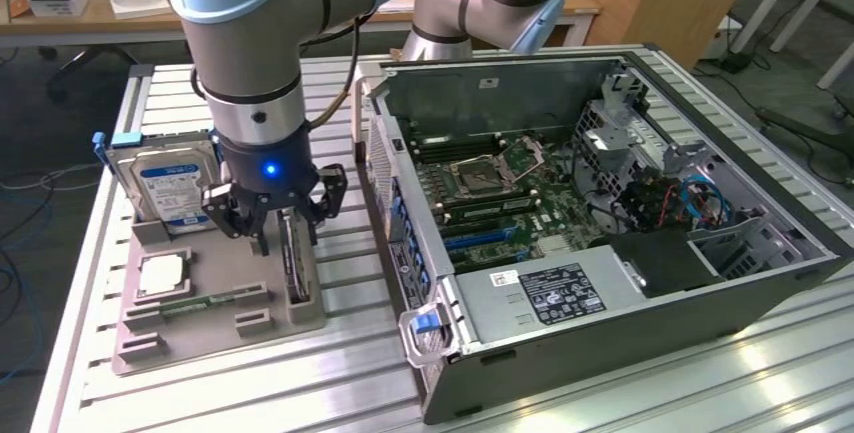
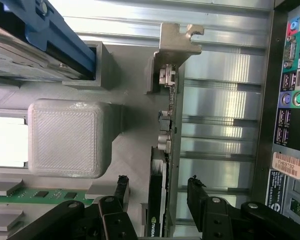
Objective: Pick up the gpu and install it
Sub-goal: 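Pick up the gpu and move the gpu toward the slot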
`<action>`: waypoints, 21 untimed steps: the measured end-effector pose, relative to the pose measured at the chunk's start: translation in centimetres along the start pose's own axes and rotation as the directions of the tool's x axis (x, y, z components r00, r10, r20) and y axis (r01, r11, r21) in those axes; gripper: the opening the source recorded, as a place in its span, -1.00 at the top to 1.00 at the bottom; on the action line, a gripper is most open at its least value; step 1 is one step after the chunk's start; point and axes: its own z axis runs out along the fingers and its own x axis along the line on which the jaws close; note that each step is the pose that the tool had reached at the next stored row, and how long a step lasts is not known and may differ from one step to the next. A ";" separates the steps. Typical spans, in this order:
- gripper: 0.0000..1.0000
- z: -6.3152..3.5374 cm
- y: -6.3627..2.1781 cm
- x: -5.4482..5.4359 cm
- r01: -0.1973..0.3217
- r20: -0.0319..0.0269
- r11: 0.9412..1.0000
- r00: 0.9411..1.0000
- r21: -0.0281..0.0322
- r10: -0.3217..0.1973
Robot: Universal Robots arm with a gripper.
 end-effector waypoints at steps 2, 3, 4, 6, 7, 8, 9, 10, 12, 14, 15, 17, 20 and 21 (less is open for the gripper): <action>-0.18 0.01 0.01 0.0 0.000 0.000 1.000 1.000 0.000 0.000; -0.18 0.00 0.00 0.0 0.000 0.000 1.000 1.000 0.000 0.000; -0.18 0.01 0.01 0.0 0.000 0.000 1.000 1.000 0.000 0.000; -0.18 0.01 0.01 0.0 0.000 0.000 1.000 1.000 0.000 0.000; -0.18 0.01 0.01 0.0 0.000 0.000 1.000 1.000 0.000 0.000; -0.18 0.00 0.00 0.0 0.000 0.000 1.000 1.000 0.000 0.000; -0.18 0.01 0.01 0.0 0.000 0.000 1.000 1.000 0.000 0.000; -0.18 0.01 0.01 0.0 0.000 0.000 1.000 1.000 0.000 0.000; -0.18 0.00 0.00 0.0 0.000 0.000 1.000 1.000 0.000 0.000; -0.20 0.01 0.01 0.0 0.000 0.000 1.000 1.000 0.000 0.000; -0.32 0.01 0.01 0.0 0.000 0.000 1.000 1.000 0.000 0.000; -0.44 0.01 0.00 0.0 0.000 0.000 1.000 1.000 0.000 0.000; -0.44 0.00 0.00 0.0 0.000 0.000 1.000 1.000 0.000 0.000; -0.44 0.01 0.01 0.0 0.000 0.000 1.000 1.000 0.000 0.000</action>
